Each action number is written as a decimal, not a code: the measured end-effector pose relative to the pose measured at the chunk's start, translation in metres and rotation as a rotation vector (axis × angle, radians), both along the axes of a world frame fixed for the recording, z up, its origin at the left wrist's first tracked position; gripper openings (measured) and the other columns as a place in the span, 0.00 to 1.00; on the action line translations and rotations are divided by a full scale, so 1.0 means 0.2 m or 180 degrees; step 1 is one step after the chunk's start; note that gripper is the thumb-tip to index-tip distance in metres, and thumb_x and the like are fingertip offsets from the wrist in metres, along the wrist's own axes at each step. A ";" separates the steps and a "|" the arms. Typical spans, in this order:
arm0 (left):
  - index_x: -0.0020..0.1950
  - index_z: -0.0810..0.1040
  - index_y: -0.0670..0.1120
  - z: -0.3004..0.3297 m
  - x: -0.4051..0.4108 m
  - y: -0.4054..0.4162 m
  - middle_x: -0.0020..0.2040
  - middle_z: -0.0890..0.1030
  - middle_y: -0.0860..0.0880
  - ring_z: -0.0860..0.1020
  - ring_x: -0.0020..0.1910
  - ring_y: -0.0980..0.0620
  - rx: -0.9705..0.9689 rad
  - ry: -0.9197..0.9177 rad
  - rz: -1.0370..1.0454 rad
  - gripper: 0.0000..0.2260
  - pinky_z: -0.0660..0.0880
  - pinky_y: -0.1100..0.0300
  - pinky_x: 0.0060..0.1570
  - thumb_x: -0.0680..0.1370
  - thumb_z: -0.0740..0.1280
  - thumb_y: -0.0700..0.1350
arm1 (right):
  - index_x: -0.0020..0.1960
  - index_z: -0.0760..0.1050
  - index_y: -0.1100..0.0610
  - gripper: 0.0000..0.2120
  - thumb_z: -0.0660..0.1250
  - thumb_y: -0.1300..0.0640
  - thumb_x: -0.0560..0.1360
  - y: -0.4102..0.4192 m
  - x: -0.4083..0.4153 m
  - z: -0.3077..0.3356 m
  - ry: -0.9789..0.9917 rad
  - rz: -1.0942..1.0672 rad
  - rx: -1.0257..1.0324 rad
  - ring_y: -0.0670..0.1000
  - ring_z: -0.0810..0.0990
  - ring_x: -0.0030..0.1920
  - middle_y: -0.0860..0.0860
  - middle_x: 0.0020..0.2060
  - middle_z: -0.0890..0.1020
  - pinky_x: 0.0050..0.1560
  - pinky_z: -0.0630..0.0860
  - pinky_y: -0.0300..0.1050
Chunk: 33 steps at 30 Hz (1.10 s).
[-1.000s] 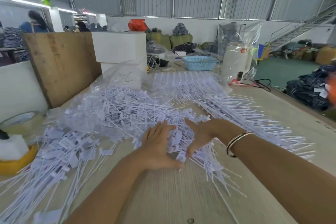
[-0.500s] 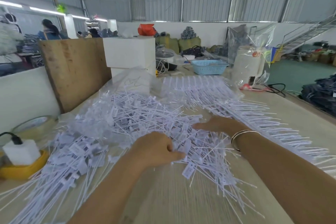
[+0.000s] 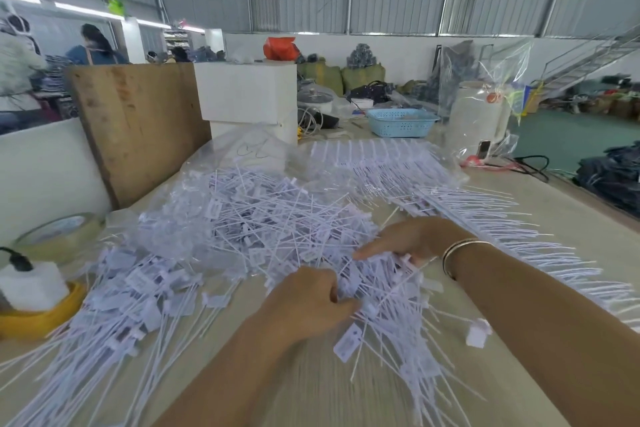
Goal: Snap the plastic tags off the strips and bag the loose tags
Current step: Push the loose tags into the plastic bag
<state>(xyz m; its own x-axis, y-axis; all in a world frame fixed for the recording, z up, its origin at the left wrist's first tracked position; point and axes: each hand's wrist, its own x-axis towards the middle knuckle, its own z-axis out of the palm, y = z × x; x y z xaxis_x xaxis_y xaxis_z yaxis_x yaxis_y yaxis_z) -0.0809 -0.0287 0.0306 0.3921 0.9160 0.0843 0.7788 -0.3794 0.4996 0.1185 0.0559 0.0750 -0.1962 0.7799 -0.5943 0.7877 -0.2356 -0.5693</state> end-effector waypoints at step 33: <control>0.63 0.76 0.53 0.08 -0.30 0.20 0.62 0.76 0.53 0.71 0.63 0.49 0.1496 0.0328 0.0766 0.17 0.62 0.51 0.61 0.75 0.59 0.48 | 0.63 0.74 0.60 0.34 0.78 0.48 0.61 -0.19 0.27 0.14 0.1116 -0.1093 0.0766 0.65 0.69 0.61 0.56 0.58 0.75 0.54 0.62 0.49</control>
<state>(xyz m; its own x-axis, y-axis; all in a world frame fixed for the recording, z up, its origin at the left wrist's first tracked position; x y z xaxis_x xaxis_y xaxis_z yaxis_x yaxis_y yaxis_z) -0.1410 0.0107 0.0469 0.2035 0.8538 0.4792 0.9073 -0.3484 0.2354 0.1715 0.0181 0.1025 -0.0607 0.9399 -0.3359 0.4416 -0.2765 -0.8535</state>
